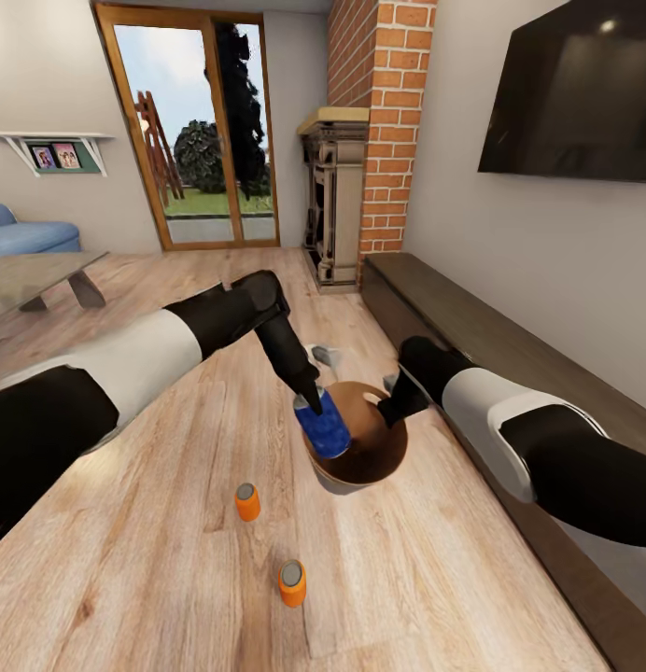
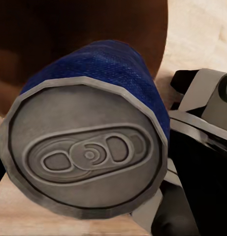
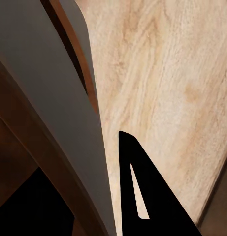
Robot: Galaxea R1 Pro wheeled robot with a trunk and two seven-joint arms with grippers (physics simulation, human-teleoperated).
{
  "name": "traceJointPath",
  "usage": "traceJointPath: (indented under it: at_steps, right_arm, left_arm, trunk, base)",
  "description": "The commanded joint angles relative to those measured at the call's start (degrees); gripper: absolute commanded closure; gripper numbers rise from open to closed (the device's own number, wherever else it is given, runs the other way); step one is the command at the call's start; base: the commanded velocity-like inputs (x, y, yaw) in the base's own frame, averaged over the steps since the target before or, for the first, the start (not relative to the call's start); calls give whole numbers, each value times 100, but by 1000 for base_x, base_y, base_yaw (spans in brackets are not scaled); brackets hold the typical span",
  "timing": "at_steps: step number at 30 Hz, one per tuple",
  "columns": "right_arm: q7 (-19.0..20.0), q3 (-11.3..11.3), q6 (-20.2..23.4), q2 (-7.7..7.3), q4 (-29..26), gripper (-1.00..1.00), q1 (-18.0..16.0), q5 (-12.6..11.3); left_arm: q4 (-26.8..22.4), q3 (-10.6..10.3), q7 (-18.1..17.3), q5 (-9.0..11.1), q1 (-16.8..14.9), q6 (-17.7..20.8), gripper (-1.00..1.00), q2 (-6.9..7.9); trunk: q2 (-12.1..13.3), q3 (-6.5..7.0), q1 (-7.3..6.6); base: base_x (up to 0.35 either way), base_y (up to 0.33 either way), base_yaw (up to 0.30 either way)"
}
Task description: Put the three can of soda from the living room inside the tash can in the kitchen.
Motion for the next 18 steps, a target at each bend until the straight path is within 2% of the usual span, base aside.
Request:
traceJointPath:
  at_steps: [1,8,18]
  right_arm:
    - [-2,-63,9,20,-3,100,-3,-54]
    - [-2,-66,9,173,-121,100,-3,-64]
    - [1,-73,9,269,-177,100,5,-73]
  left_arm:
    - [0,3,0,-24,48,0,100,-2]
    - [-1,5,11,-108,250,0,100,-82]
    - [-9,12,698,-95,293,0,100,-155]
  trunk:
    - [-1,1,-1]
    - [-1,1,-1]
    - [-1,1,-1]
  base:
    - [0,0,0]
    - [0,0,0]
    - [0,0,0]
